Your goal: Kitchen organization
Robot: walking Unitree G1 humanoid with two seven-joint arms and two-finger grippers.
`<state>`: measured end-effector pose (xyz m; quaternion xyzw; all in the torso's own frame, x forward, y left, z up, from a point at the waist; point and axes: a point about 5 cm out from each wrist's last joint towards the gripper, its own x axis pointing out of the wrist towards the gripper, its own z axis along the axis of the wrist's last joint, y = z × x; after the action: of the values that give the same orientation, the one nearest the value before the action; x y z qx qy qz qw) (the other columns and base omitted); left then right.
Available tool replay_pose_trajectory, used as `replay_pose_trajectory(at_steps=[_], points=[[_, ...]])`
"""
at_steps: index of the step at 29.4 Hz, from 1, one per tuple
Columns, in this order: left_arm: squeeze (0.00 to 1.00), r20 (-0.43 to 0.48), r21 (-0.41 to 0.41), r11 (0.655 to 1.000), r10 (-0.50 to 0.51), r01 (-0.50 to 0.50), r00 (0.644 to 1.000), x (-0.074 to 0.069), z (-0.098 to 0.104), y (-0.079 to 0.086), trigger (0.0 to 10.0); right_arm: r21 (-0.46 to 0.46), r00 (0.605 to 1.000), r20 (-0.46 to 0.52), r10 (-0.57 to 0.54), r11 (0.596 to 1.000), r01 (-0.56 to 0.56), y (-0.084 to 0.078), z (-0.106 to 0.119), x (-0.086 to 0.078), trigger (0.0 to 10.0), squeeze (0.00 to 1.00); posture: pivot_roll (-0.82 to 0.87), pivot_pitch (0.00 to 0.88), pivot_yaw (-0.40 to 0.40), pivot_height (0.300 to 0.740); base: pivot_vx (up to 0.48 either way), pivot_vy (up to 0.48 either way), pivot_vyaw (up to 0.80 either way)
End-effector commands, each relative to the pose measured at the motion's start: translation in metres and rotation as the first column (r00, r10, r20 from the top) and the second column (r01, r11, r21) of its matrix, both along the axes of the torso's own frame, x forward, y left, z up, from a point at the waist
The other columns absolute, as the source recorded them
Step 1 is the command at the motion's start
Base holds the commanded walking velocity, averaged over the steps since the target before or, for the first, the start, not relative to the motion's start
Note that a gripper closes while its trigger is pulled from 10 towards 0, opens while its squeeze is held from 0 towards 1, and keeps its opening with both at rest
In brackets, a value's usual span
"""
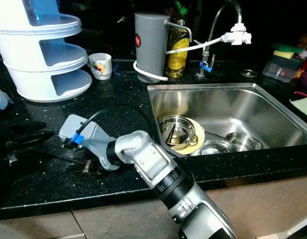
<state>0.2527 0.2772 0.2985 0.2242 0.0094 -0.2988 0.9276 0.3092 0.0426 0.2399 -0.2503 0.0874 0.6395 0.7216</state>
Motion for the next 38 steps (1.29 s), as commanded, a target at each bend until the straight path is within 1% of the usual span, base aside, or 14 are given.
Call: replay_pose_trajectory(at_steps=[1,8,15,18,20,21,24,26,27,28,31,32,34,38], points=[[0.00,-0.033,0.019,1.000,-0.019,0.020,0.999,-0.001,-0.003,-0.002,10.0,-0.237,0.980,-0.127,-0.154,0.964,0.121,-0.026,-0.053,0.009,0.0,0.00,0.05,0.160,-0.081,0.740,0.000,0.000,0.00],[0.00,-0.039,0.019,1.000,-0.021,0.022,0.999,-0.001,-0.004,-0.004,10.0,-0.295,0.973,-0.153,-0.172,0.948,0.122,-0.032,-0.060,0.008,0.0,0.00,0.05,0.161,-0.081,0.740,0.000,0.000,0.00],[0.00,-0.035,0.018,1.000,-0.020,0.021,0.999,0.000,-0.004,-0.004,10.0,-0.299,0.965,-0.160,-0.208,0.942,0.153,-0.035,-0.062,0.011,0.0,0.00,0.05,0.159,-0.080,0.740,0.000,0.000,0.00],[0.00,-0.022,0.012,1.000,-0.022,0.022,1.000,0.000,-0.003,-0.005,10.0,-0.271,0.955,-0.164,-0.247,0.942,0.198,-0.035,-0.059,0.016,0.0,0.00,0.05,0.158,-0.079,0.740,0.000,0.000,0.00],[0.00,-0.005,0.001,1.000,-0.026,0.026,1.000,0.001,0.000,-0.006,10.0,-0.199,0.936,-0.188,-0.298,0.945,0.261,-0.035,-0.050,0.023,0.0,0.00,0.05,0.157,-0.077,0.740,0.000,0.000,0.00],[0.00,0.012,-0.015,0.999,-0.032,0.032,0.999,0.002,0.003,-0.007,10.0,-0.141,0.918,-0.209,-0.336,0.940,0.312,-0.036,-0.041,0.030,0.0,0.00,0.05,0.157,-0.077,0.740,0.000,0.000,0.00],[0.00,0.032,-0.031,0.998,-0.051,0.052,0.998,0.001,0.008,-0.010,10.0,-0.048,0.883,-0.224,-0.413,0.909,0.413,-0.050,-0.020,0.046,0.0,0.00,0.05,0.157,-0.076,0.740,0.000,0.000,0.00],[0.00,0.036,-0.035,0.998,-0.055,0.056,0.998,0.001,0.009,-0.011,10.0,-0.027,0.873,-0.229,-0.431,0.899,0.437,-0.055,-0.014,0.050,0.0,0.00,0.05,0.157,-0.076,0.740,0.000,0.000,0.00],[0.00,0.046,-0.046,0.997,-0.066,0.068,0.997,0.001,0.012,-0.012,10.0,0.005,0.852,-0.222,-0.474,0.873,0.487,-0.071,-0.003,0.060,0.0,0.00,0.05,0.157,-0.076,0.740,0.000,0.000,0.00],[0.00,0.046,-0.046,0.997,-0.066,0.068,0.997,0.001,0.012,-0.012,10.0,0.005,0.852,-0.222,-0.474,0.873,0.487,-0.071,-0.003,0.060,0.0,0.00,0.05,0.157,-0.076,0.740,0.000,0.000,0.00],[0.00,0.059,-0.064,0.994,-0.090,0.093,0.994,0.001,0.014,-0.017,10.0,0.042,0.812,-0.207,-0.546,0.824,0.565,-0.099,0.012,0.072,0.0,0.00,0.05,0.156,-0.073,0.740,0.000,0.000,0.00],[0.00,0.059,-0.064,0.994,-0.090,0.093,0.994,0.001,0.014,-0.017,10.0,0.042,0.812,-0.207,-0.546,0.824,0.565,-0.099,0.012,0.072,0.0,0.00,0.05,0.156,-0.073,0.740,0.000,0.000,0.00],[0.00,0.061,-0.074,0.991,-0.107,0.112,0.992,0.002,0.014,-0.021,10.0,0.068,0.780,-0.203,-0.592,0.786,0.614,-0.117,0.020,0.078,0.0,0.00,0.05,0.154,-0.067,0.740,0.000,0.000,0.00],[0.00,0.051,-0.085,0.981,-0.169,0.173,0.984,0.008,0.011,-0.037,10.0,0.181,0.683,-0.235,-0.692,0.659,0.730,-0.154,0.042,0.089,0.0,0.00,0.05,0.152,-0.054,0.740,0.000,0.000,0.00]])
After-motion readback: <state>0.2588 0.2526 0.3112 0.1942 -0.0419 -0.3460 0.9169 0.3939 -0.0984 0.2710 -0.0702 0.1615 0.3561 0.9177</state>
